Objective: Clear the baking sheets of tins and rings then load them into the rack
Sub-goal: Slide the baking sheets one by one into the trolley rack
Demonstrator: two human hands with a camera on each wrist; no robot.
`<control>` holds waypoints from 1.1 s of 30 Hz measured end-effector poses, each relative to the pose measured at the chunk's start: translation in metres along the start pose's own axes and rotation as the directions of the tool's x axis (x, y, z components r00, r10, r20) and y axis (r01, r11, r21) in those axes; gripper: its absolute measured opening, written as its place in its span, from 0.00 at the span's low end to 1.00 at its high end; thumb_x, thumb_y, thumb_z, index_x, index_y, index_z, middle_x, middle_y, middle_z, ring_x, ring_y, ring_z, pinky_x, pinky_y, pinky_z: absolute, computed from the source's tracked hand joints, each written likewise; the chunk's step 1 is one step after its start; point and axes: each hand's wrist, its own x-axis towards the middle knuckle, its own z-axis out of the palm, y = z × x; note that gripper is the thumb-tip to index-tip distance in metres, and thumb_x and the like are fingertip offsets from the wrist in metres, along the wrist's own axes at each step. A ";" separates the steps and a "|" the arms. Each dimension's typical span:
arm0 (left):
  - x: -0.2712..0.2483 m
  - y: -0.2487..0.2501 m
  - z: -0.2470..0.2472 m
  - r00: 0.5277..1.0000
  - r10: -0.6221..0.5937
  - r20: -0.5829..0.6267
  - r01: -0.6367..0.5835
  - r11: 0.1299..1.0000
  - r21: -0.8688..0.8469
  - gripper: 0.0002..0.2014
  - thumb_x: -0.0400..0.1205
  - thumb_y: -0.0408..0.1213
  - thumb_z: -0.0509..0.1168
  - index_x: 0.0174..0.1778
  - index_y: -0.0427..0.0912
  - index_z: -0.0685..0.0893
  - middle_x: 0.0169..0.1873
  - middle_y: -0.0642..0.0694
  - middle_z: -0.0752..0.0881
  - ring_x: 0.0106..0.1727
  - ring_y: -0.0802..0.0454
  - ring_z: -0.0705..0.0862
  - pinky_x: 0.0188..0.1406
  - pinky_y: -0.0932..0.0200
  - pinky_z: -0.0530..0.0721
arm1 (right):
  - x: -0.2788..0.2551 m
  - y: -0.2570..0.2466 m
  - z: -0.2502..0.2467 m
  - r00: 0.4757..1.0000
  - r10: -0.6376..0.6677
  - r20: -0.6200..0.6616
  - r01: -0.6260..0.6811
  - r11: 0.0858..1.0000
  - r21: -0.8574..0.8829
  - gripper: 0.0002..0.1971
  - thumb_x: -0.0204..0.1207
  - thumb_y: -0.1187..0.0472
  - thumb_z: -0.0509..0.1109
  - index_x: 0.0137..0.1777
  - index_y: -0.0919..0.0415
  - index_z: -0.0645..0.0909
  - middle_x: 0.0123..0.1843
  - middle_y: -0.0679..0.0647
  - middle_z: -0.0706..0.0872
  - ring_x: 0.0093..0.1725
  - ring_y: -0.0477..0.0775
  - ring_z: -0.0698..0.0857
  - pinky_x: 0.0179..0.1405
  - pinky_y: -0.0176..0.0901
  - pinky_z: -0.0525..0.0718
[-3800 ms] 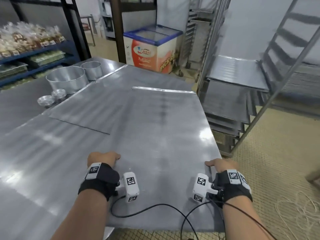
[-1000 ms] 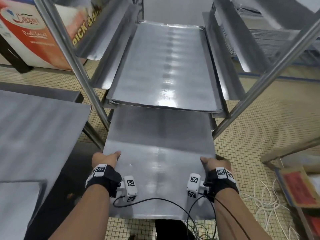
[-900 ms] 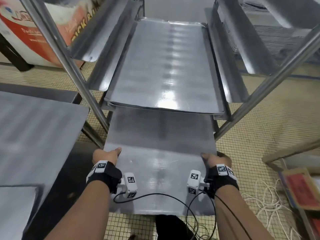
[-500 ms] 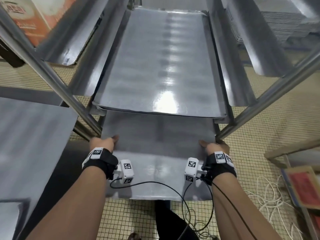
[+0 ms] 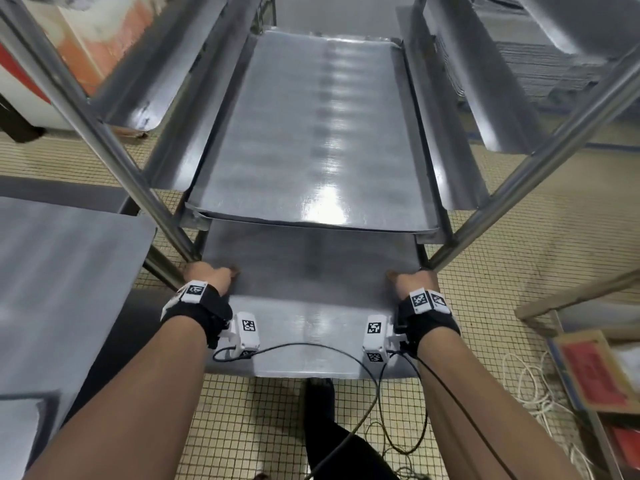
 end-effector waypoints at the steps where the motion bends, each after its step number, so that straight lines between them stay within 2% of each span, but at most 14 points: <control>1: -0.004 -0.002 0.002 1.000 0.022 0.000 -0.022 0.997 0.067 0.46 0.75 0.51 0.75 0.80 0.27 0.63 0.76 0.28 0.72 0.74 0.30 0.75 0.73 0.42 0.75 | -0.004 0.001 0.000 1.000 -0.019 0.010 0.020 1.000 -0.018 0.18 0.68 0.55 0.77 0.55 0.63 0.80 0.48 0.59 0.88 0.48 0.63 0.88 0.51 0.49 0.89; 4: -0.027 -0.008 0.010 0.993 0.109 0.034 -0.114 0.971 0.208 0.57 0.75 0.54 0.76 0.87 0.32 0.47 0.85 0.30 0.52 0.86 0.32 0.54 0.84 0.38 0.57 | -0.023 0.012 0.001 0.996 -0.075 0.045 0.080 0.991 -0.107 0.21 0.62 0.55 0.79 0.54 0.58 0.79 0.48 0.58 0.87 0.44 0.61 0.88 0.47 0.53 0.91; 5: -0.033 -0.011 0.013 0.988 0.143 0.049 -0.151 0.966 0.210 0.59 0.75 0.53 0.76 0.87 0.34 0.42 0.86 0.31 0.45 0.87 0.34 0.47 0.85 0.38 0.51 | -0.027 0.017 0.003 0.992 -0.105 0.070 0.115 0.980 -0.163 0.25 0.58 0.51 0.80 0.55 0.56 0.79 0.53 0.58 0.87 0.47 0.62 0.88 0.50 0.55 0.91; 7: -0.046 -0.020 0.015 0.974 0.207 0.092 -0.224 0.945 0.239 0.58 0.76 0.55 0.75 0.88 0.39 0.41 0.86 0.32 0.39 0.87 0.35 0.39 0.86 0.38 0.45 | -0.033 0.032 0.007 0.978 -0.169 0.118 0.199 0.923 -0.329 0.35 0.53 0.41 0.80 0.60 0.54 0.79 0.64 0.61 0.81 0.59 0.66 0.83 0.61 0.61 0.86; 10: -0.069 -0.037 0.019 0.924 0.320 0.211 -0.376 0.864 0.336 0.55 0.75 0.61 0.73 0.89 0.44 0.48 0.86 0.34 0.39 0.87 0.35 0.37 0.86 0.36 0.47 | -0.053 0.050 0.006 0.945 -0.268 0.186 0.325 0.814 -0.482 0.48 0.61 0.33 0.76 0.80 0.55 0.69 0.81 0.63 0.66 0.78 0.70 0.67 0.76 0.67 0.72; 12: -0.082 -0.051 0.024 0.871 0.398 0.289 -0.484 0.799 0.357 0.60 0.67 0.69 0.74 0.89 0.50 0.51 0.87 0.36 0.38 0.87 0.36 0.37 0.85 0.33 0.47 | -0.071 0.059 0.001 0.904 -0.356 0.237 0.427 0.735 -0.527 0.53 0.65 0.27 0.72 0.86 0.54 0.60 0.87 0.63 0.55 0.85 0.68 0.54 0.84 0.66 0.57; 14: -0.091 -0.066 0.028 0.833 0.429 0.349 -0.549 0.719 0.426 0.69 0.56 0.75 0.76 0.88 0.53 0.48 0.87 0.38 0.35 0.87 0.38 0.35 0.84 0.33 0.42 | -0.088 0.068 -0.003 0.856 -0.398 0.328 0.516 0.671 -0.533 0.60 0.60 0.20 0.69 0.87 0.51 0.56 0.89 0.61 0.46 0.87 0.67 0.45 0.83 0.64 0.45; 17: -0.098 -0.084 0.034 0.779 0.479 0.405 -0.627 0.598 0.498 0.76 0.49 0.72 0.80 0.88 0.54 0.45 0.86 0.40 0.33 0.87 0.40 0.33 0.81 0.33 0.36 | -0.104 0.084 -0.004 0.770 -0.422 0.479 0.638 0.510 -0.577 0.72 0.44 0.14 0.68 0.88 0.47 0.48 0.89 0.56 0.38 0.87 0.66 0.37 0.81 0.63 0.36; 18: -0.099 -0.087 0.035 0.761 0.502 0.411 -0.648 0.569 0.506 0.74 0.50 0.69 0.82 0.88 0.54 0.46 0.87 0.40 0.34 0.87 0.40 0.33 0.81 0.32 0.35 | -0.105 0.089 -0.002 0.747 -0.430 0.507 0.664 0.440 -0.605 0.74 0.43 0.15 0.70 0.88 0.47 0.44 0.88 0.55 0.36 0.86 0.66 0.35 0.81 0.64 0.35; 19: -0.100 -0.089 0.036 0.747 0.524 0.409 -0.662 0.539 0.521 0.70 0.54 0.65 0.83 0.88 0.54 0.48 0.87 0.40 0.36 0.87 0.40 0.34 0.81 0.31 0.36 | -0.106 0.093 -0.001 0.736 -0.438 0.517 0.673 0.387 -0.630 0.72 0.47 0.20 0.74 0.88 0.47 0.42 0.88 0.54 0.36 0.86 0.66 0.35 0.81 0.65 0.36; 21: -0.101 -0.090 0.037 0.729 0.560 0.393 -0.672 0.477 0.567 0.61 0.63 0.55 0.83 0.86 0.53 0.53 0.87 0.40 0.41 0.87 0.37 0.38 0.82 0.26 0.42 | -0.106 0.097 0.002 0.730 -0.476 0.490 0.664 0.327 -0.672 0.62 0.61 0.38 0.82 0.87 0.49 0.44 0.89 0.56 0.39 0.86 0.68 0.39 0.84 0.69 0.42; 23: -0.100 -0.089 0.038 0.719 0.574 0.393 -0.672 0.429 0.603 0.56 0.67 0.49 0.82 0.86 0.52 0.54 0.87 0.40 0.45 0.87 0.36 0.40 0.81 0.24 0.46 | -0.108 0.095 0.005 0.728 -0.501 0.467 0.652 0.299 -0.696 0.55 0.67 0.51 0.82 0.86 0.49 0.47 0.89 0.57 0.43 0.86 0.69 0.42 0.84 0.71 0.47; 28: -0.087 -0.076 0.038 0.702 0.574 0.422 -0.681 0.365 0.635 0.54 0.70 0.52 0.79 0.87 0.51 0.52 0.87 0.41 0.47 0.87 0.35 0.42 0.80 0.23 0.48 | -0.099 0.083 0.009 0.712 -0.522 0.469 0.662 0.278 -0.696 0.52 0.68 0.53 0.80 0.86 0.50 0.50 0.89 0.57 0.46 0.86 0.70 0.44 0.83 0.72 0.48; 33: -0.069 -0.052 0.039 0.701 0.581 0.415 -0.680 0.368 0.634 0.53 0.69 0.54 0.79 0.86 0.53 0.56 0.86 0.44 0.57 0.87 0.36 0.48 0.80 0.23 0.50 | -0.081 0.060 0.012 0.725 -0.494 0.479 0.665 0.322 -0.674 0.54 0.71 0.52 0.79 0.88 0.47 0.44 0.89 0.55 0.40 0.86 0.68 0.39 0.83 0.68 0.38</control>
